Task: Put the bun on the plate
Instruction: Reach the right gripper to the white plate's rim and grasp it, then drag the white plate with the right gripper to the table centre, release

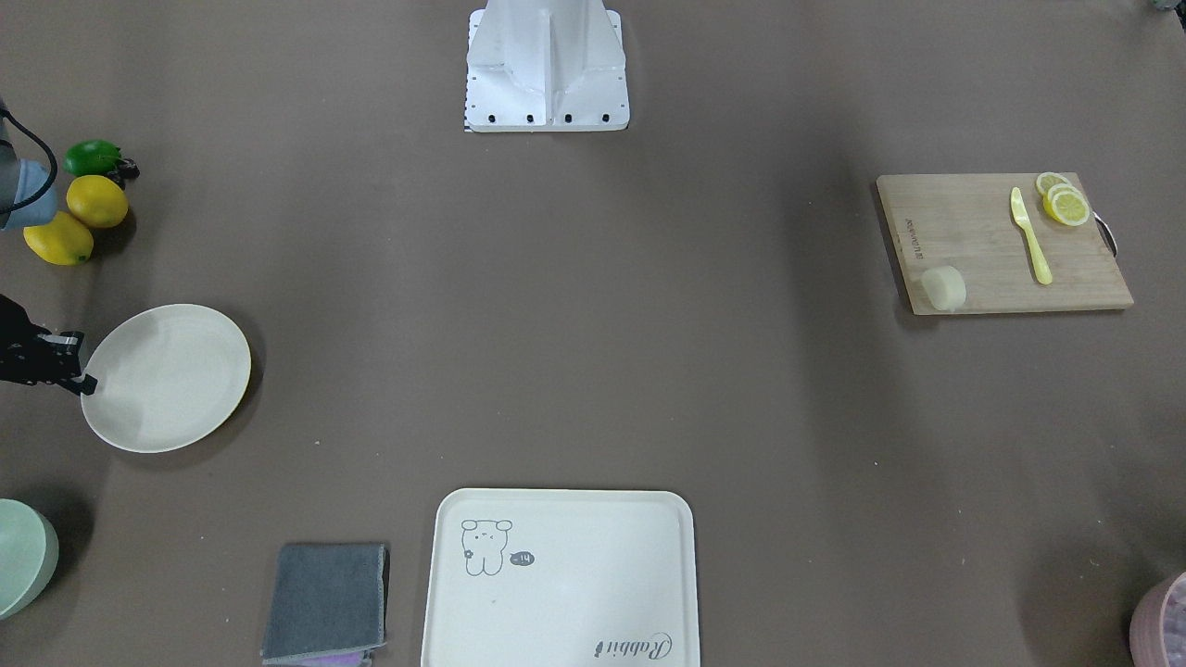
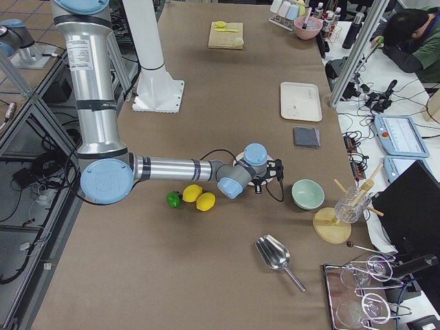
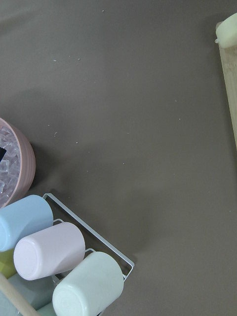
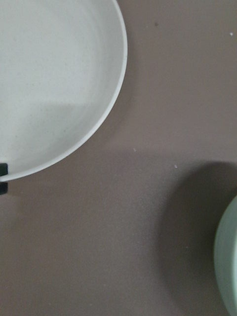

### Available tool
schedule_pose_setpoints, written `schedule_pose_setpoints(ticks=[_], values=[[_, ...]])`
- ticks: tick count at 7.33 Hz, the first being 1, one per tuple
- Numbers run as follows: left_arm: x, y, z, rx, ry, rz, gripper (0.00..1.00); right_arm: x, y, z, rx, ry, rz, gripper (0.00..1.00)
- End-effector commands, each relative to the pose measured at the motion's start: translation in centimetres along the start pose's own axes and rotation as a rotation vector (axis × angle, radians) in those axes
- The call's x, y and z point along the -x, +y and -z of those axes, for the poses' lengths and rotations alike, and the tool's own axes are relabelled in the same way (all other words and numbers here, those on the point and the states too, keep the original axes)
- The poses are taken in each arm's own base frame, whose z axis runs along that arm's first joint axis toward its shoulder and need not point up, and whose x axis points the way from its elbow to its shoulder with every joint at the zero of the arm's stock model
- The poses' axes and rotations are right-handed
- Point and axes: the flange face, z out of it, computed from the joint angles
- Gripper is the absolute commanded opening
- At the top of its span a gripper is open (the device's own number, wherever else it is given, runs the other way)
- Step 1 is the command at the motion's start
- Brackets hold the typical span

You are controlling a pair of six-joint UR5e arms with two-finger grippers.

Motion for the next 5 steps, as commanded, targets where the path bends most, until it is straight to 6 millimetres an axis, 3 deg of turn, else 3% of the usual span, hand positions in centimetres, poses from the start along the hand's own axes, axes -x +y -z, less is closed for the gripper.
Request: schedule_pose_setpoints(ticks=[1,2,3,4,5], values=[[-0.7,-0.5,0.4,-0.01,0.004,-0.006,0.97,-1.1,-1.1,3.1,0.01,-0.07,-0.052,0.0],[-0.8,-0.5,0.6,-0.014,0.003,-0.002,0.97,-1.4,-1.4,4.4,0.021,-0.108,-0.061,0.0],[-1.1,-0.5,0.8,-0.017,0.005,-0.006,0.97,0.3,-2.4,5.4,0.006,-0.134,-0.041,0.0],[-1.4,-0.6,1.1,-0.023,0.005,0.018,0.97,4.0,-4.3,6.0,-0.002,-0.163,-0.094,0.0],[-2.5,-0.9,1.1,-0.028,0.007,0.064,0.97,9.4,-4.5,5.1,0.014,-0.197,-0.164,0.0]])
